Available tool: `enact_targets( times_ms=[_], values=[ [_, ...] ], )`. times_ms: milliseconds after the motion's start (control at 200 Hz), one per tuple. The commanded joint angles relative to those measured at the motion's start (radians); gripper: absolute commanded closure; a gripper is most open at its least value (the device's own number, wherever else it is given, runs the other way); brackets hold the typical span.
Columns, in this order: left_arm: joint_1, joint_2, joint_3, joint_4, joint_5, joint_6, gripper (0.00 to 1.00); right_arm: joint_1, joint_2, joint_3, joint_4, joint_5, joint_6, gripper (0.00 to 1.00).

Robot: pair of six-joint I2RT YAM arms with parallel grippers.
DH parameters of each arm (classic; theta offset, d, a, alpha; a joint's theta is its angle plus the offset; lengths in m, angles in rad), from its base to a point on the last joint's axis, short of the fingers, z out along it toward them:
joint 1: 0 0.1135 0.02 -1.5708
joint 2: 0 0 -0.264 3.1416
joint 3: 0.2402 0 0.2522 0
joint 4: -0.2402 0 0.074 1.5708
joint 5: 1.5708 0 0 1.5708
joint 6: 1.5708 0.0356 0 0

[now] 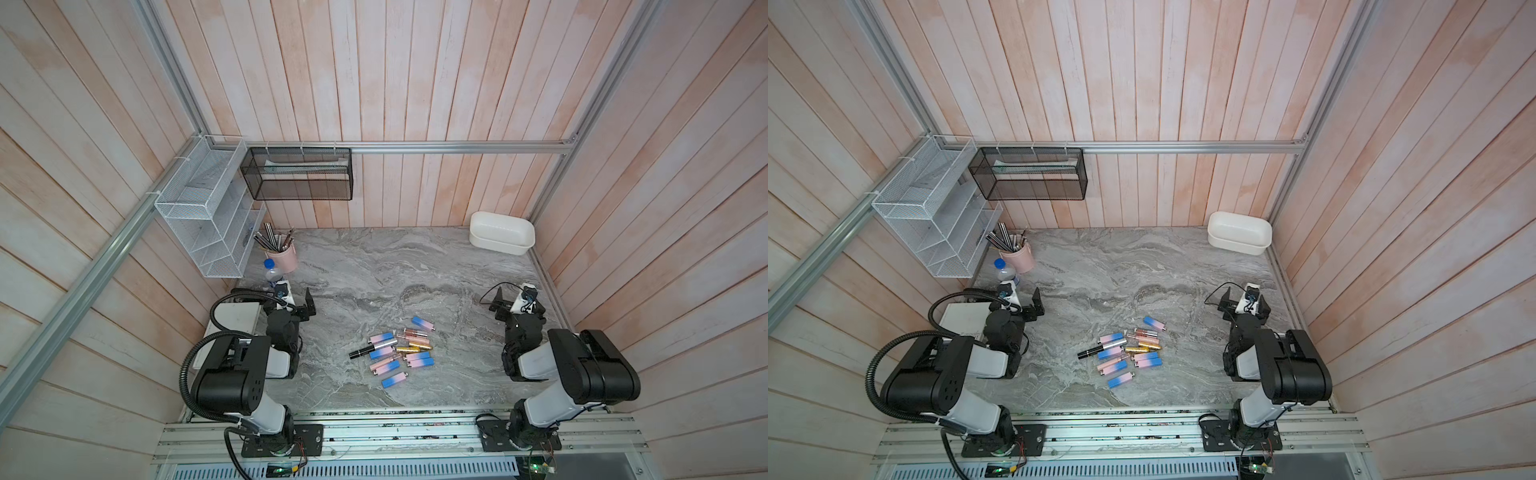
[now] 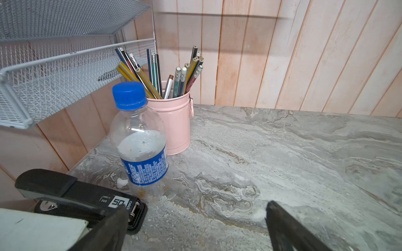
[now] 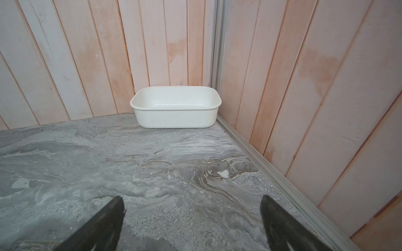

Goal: Put the lipstick into the storage box
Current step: Move the storage box to the center of the board.

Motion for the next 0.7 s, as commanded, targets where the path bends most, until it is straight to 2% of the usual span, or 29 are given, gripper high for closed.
enact_targets(
  times_ms=[0,695],
  values=[
    [0.005,0.005,0.015,0.02,0.004,-0.002,0.0,0.021,-0.003,-0.009,0.032,-0.014,-0.019,0.02],
    [0.005,0.005,0.015,0.019,0.004,-0.001,0.0,0.022,-0.004,-0.003,0.019,-0.02,-0.022,0.02]
  ],
)
